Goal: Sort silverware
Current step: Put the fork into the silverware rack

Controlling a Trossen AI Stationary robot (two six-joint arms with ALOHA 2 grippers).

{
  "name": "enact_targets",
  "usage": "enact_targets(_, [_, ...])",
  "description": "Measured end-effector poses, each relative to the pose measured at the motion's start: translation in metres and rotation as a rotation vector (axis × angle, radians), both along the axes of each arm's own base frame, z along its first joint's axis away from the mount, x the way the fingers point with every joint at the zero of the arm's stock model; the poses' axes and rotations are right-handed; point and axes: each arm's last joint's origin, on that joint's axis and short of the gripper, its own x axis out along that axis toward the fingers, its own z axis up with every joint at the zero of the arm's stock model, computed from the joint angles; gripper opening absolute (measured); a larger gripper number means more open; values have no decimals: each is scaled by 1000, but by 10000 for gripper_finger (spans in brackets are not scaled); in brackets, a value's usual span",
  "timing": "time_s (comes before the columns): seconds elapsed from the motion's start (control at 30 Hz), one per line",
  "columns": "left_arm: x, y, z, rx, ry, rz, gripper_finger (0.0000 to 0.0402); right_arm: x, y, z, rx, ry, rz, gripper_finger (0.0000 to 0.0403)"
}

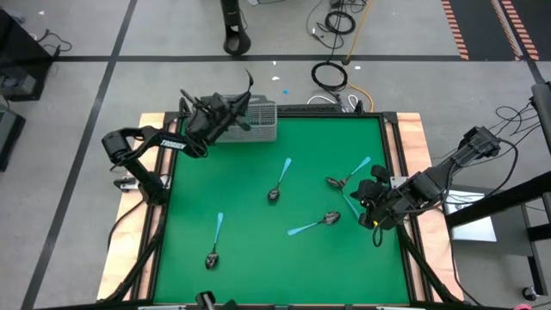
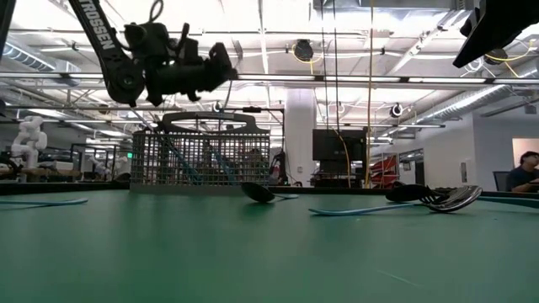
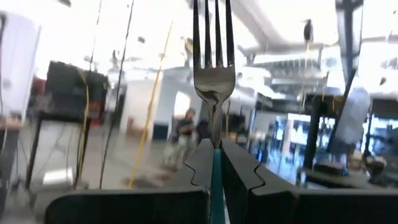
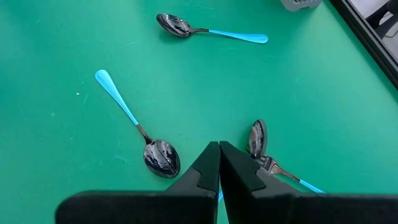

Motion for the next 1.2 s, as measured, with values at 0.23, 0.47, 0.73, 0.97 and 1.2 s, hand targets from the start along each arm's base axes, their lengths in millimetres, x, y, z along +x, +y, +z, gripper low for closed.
enact_targets(0.23, [0,-2,3,83,22,32,15,1,0,0,5,-7,0,0])
enact_targets(0.47, [2,0,-4,64,118,68,15,1,1,0,7,-8,1,0])
enact_targets(0.73, [1,9,-18,-38,231,132,15,1,1,1,13,-16,4,0])
enact_targets(0.97, [-3,15,-22,-66,267,154,15,1,1,1,14,-15,5,0])
enact_targets(1.2, [0,11,-20,-21,261,40,15,1,1,1,14,-15,5,0])
